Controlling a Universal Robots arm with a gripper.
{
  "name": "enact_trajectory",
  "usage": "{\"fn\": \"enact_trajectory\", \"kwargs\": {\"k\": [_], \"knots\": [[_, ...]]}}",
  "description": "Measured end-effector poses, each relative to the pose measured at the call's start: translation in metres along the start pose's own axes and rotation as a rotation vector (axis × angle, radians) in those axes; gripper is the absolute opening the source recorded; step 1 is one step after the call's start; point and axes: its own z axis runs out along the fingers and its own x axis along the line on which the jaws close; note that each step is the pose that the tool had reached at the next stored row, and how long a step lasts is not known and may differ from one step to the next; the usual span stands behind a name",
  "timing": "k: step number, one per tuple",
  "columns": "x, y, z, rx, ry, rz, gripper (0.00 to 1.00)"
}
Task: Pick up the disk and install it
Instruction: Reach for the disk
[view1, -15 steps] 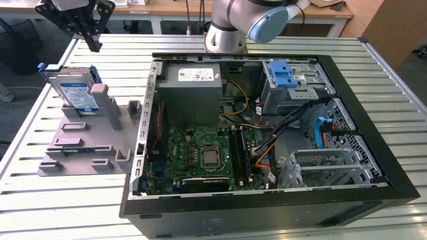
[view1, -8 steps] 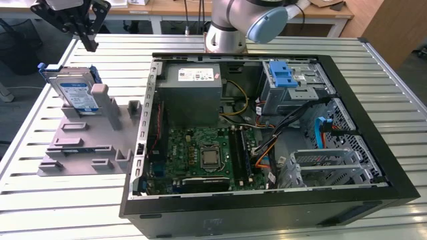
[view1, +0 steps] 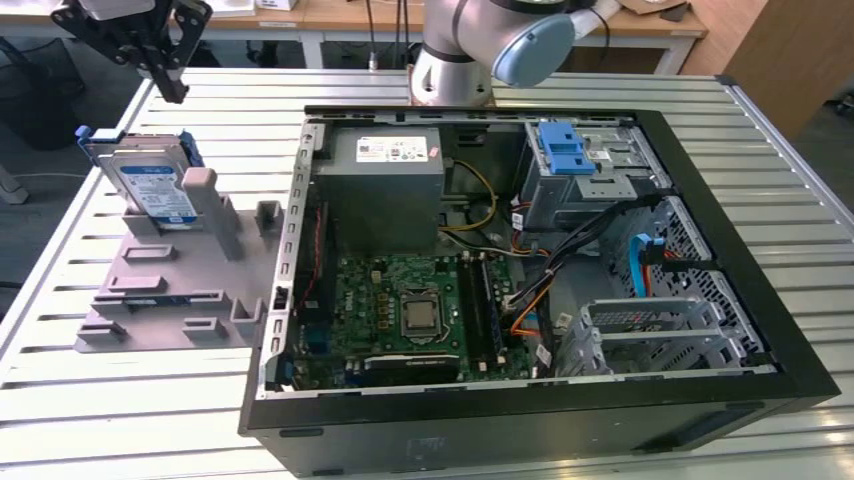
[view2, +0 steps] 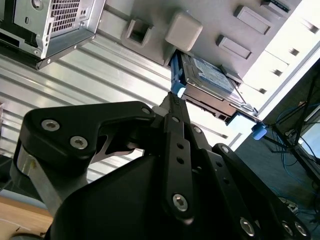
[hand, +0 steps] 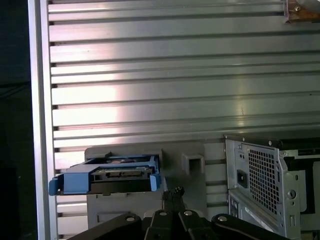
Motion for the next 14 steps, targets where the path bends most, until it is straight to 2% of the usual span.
{"fn": "enact_trajectory", "kwargs": {"k": [14], "knots": [[0.0149, 0.0011, 0.0005, 0.0006, 0.0000, 0.000, 0.11]]}}
